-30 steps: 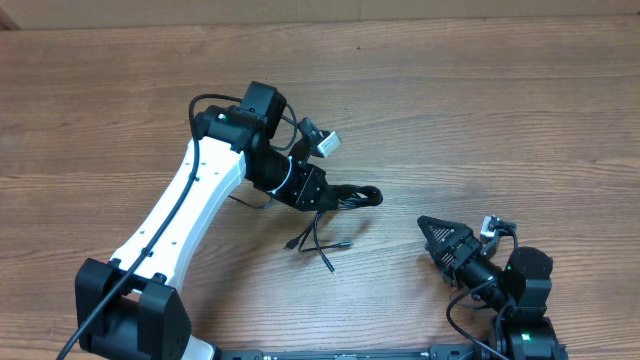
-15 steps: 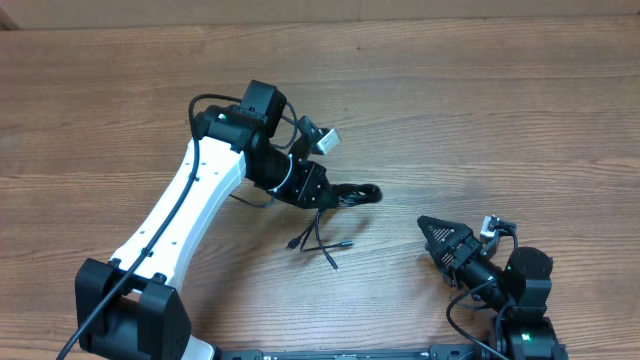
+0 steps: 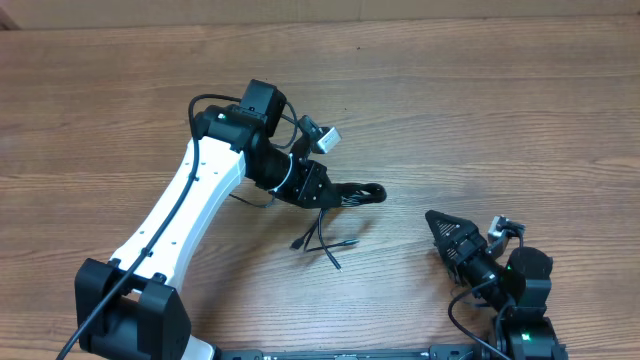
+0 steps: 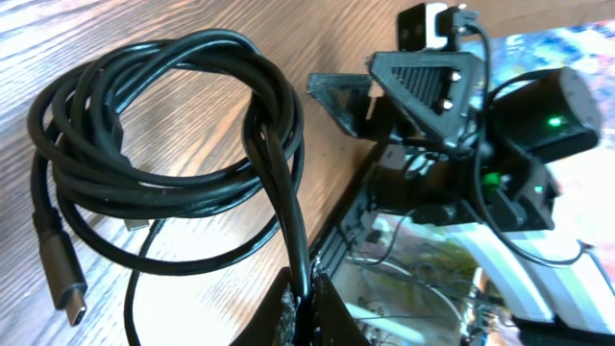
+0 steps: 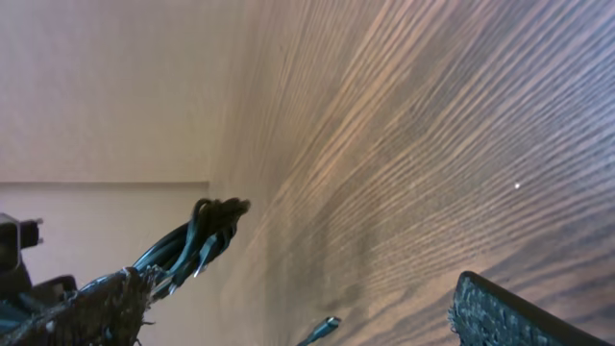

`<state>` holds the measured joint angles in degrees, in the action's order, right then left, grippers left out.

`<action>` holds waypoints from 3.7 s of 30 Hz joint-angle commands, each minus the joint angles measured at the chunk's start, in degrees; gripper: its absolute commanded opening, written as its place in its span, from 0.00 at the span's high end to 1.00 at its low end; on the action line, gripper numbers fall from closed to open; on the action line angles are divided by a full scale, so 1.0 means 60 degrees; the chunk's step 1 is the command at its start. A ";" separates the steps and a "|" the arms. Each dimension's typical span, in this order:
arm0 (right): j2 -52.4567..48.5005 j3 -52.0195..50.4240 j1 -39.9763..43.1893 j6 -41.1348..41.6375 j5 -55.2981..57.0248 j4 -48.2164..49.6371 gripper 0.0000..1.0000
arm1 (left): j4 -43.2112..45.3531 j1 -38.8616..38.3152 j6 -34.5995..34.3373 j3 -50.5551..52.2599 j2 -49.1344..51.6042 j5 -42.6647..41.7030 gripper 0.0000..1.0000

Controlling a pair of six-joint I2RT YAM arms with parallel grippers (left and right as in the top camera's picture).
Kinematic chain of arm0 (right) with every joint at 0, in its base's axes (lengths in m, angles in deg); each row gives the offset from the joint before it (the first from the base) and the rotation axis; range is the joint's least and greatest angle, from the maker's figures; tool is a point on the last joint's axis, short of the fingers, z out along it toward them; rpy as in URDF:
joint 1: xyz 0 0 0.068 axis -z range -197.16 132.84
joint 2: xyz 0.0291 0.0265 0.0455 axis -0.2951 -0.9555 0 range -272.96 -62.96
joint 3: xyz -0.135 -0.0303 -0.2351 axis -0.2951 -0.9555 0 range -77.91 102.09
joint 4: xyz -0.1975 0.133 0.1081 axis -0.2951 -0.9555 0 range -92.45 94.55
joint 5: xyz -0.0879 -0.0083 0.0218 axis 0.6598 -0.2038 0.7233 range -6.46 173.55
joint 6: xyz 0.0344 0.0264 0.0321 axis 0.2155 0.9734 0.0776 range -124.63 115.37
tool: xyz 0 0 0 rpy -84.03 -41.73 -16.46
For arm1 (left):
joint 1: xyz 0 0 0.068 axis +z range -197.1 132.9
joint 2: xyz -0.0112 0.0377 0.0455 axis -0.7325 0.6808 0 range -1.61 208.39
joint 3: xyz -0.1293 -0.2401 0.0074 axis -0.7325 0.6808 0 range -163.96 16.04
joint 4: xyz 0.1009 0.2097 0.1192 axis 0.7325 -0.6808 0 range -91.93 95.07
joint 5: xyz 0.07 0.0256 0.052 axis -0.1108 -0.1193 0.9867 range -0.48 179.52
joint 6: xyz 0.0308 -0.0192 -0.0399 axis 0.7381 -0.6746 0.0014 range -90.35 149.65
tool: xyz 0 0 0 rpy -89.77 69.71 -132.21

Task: Untangle cables

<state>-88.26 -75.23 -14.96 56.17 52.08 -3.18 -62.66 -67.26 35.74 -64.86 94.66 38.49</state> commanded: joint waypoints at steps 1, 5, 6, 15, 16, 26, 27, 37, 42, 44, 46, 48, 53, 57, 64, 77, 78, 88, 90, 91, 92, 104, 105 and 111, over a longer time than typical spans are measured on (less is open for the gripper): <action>0.0007 0.0306 -0.0055 0.0408 -0.0270 0.0499 0.05 | 0.0022 0.0248 -0.0025 -0.0266 -0.0066 -0.1009 0.96; 0.0007 0.0306 -0.0055 0.1614 -0.1410 0.1315 0.20 | 0.0087 0.0426 -0.0437 -0.0266 -0.0066 -0.1264 0.96; 0.0007 0.0306 -0.0062 0.2080 -0.1628 0.1461 0.20 | 0.0095 0.0430 -0.0528 -0.0266 -0.0066 -0.1472 0.96; 0.0007 0.0306 -0.1264 0.3719 -0.1399 0.2918 0.20 | 0.0444 0.0437 -0.0561 -0.0266 -0.0066 -0.3391 0.96; 0.0007 0.0306 -0.1508 0.3723 -0.1093 0.2965 0.21 | 0.0441 0.0433 -0.0561 -0.0266 -0.0066 -0.3450 0.96; 0.0004 0.0306 -0.4215 0.4014 0.2233 0.3453 0.24 | 0.0423 0.0426 -0.0627 -0.0266 -0.0066 -0.3683 0.96; 0.0004 0.0306 -0.4473 0.4011 0.2568 0.3512 0.24 | 0.0408 0.0426 -0.0630 -0.0266 -0.0066 -0.3687 0.96; -0.0641 0.0310 -0.5526 0.4047 0.3654 0.5089 0.28 | 0.0306 0.0412 0.1228 -0.0266 -0.0066 -0.2725 0.96; -0.0656 0.0310 -0.5526 0.4448 0.3490 0.6018 0.30 | 0.0270 0.0412 0.3089 -0.0266 -0.0066 -0.1147 0.96; -0.0656 0.0310 -0.5526 0.4590 0.3574 0.6127 0.32 | 0.0255 0.0408 0.3319 -0.0266 -0.0066 -0.1286 0.96; -0.0714 0.0310 -0.5526 0.5085 0.3636 0.6043 0.35 | 0.0251 0.0390 0.3319 -0.0266 -0.0066 -0.1366 0.96; -0.0856 0.0310 -0.5548 0.5617 0.3628 0.5956 0.35 | 0.0219 0.0321 0.3501 -0.0266 -0.0066 -0.1366 0.95; -0.1530 0.0310 -0.5581 0.5690 0.3894 0.6033 0.31 | -0.0783 -0.0011 0.5428 -0.0266 -0.0066 -0.1392 0.96; -0.2193 0.0310 -0.5581 0.5697 0.4098 0.6062 0.34 | -0.1563 -0.0018 0.6375 -0.0266 -0.0066 -0.1432 0.96; -0.3687 0.0321 -0.5643 0.5909 0.3435 0.7544 0.55 | -0.2397 -0.0022 0.7555 -0.0266 -0.0066 -0.1392 0.96; -0.4787 0.0386 -0.5665 0.4761 0.2310 0.8025 0.96 | -0.2262 -0.0018 0.7836 -0.0266 -0.0066 0.1330 0.96; -0.4787 0.0430 -0.5665 0.4572 0.2284 0.7967 0.96 | -0.2164 -0.0018 0.7832 -0.0266 -0.0062 0.1428 0.96; -0.4787 0.1588 -0.5657 0.2073 0.2441 0.5155 0.96 | 0.0816 -0.0018 0.2324 -0.0262 -0.0062 0.6189 0.96; -0.4787 0.2055 -0.5661 0.1519 0.2437 0.4495 0.96 | 0.1122 -0.0018 0.1923 -0.0262 -0.0062 0.6634 0.96; -0.4787 0.2342 -0.5661 0.1260 0.2444 0.4003 0.96 | 0.1180 -0.0022 0.1931 -0.0262 -0.0062 0.6612 0.96; -0.4787 0.2583 -0.5657 0.1096 0.2484 0.3541 0.96 | 0.1231 -0.0022 0.1956 -0.0262 -0.0062 0.6517 0.96; -0.4787 0.5060 -0.5661 0.1373 0.3300 -0.0492 0.95 | 0.1475 -0.0459 0.2987 -0.0131 -0.0062 0.4739 0.96; -0.4787 0.5111 -0.5661 0.1384 0.3293 -0.0525 0.95 | 0.1530 -0.0543 0.2987 -0.0102 -0.0062 0.4743 0.96; -0.4790 0.5136 -0.5657 0.1902 0.3384 -0.0823 0.94 | 0.1883 -0.1104 0.2991 0.0270 -0.0062 0.4761 0.94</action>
<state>-117.46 -46.45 -48.80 66.00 72.10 -8.34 -51.99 -72.59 52.57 -64.53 94.66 65.79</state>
